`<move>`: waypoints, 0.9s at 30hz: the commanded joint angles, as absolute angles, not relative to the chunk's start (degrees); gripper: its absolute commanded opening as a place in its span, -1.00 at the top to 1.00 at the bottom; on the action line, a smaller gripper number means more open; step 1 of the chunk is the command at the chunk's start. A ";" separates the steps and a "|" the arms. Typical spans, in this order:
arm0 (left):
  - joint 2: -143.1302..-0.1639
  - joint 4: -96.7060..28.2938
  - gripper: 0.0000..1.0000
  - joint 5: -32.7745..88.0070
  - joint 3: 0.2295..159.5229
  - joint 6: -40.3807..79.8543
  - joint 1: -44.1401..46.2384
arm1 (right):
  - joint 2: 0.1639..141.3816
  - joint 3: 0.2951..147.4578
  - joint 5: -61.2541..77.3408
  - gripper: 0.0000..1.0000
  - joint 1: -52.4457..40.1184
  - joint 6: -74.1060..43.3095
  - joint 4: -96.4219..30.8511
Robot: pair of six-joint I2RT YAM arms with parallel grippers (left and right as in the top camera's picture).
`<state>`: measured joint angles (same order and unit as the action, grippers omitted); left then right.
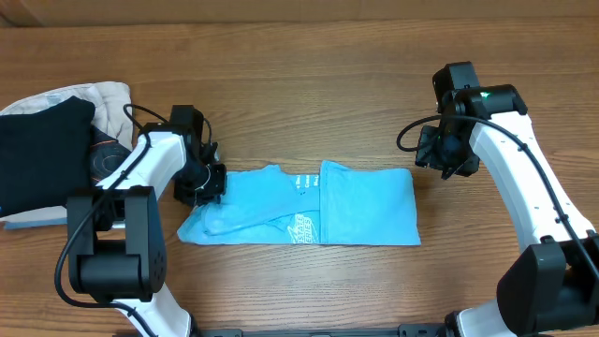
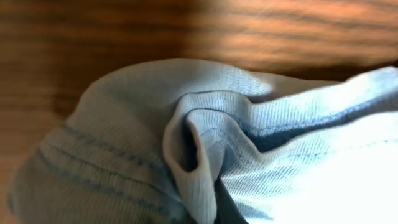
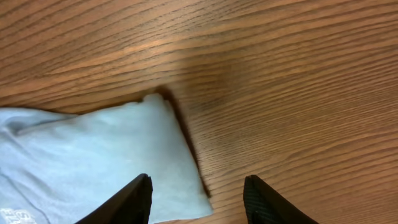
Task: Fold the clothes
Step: 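Fold the strip's left end rightward over the bundle with left gripper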
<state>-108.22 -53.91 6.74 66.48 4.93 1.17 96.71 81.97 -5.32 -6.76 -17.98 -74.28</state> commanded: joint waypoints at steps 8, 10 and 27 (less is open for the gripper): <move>-108.95 -60.07 0.92 -2.13 79.00 6.35 -6.20 | 96.01 82.72 -4.95 -0.01 -6.68 -18.31 -75.35; -108.95 -61.67 0.92 -3.51 81.84 6.22 -7.35 | 96.01 82.72 -4.84 -0.01 -6.68 -18.31 -75.35; -108.95 -83.48 0.92 6.66 95.77 9.04 3.18 | 96.01 82.72 -4.86 -0.01 -6.68 -18.46 -75.37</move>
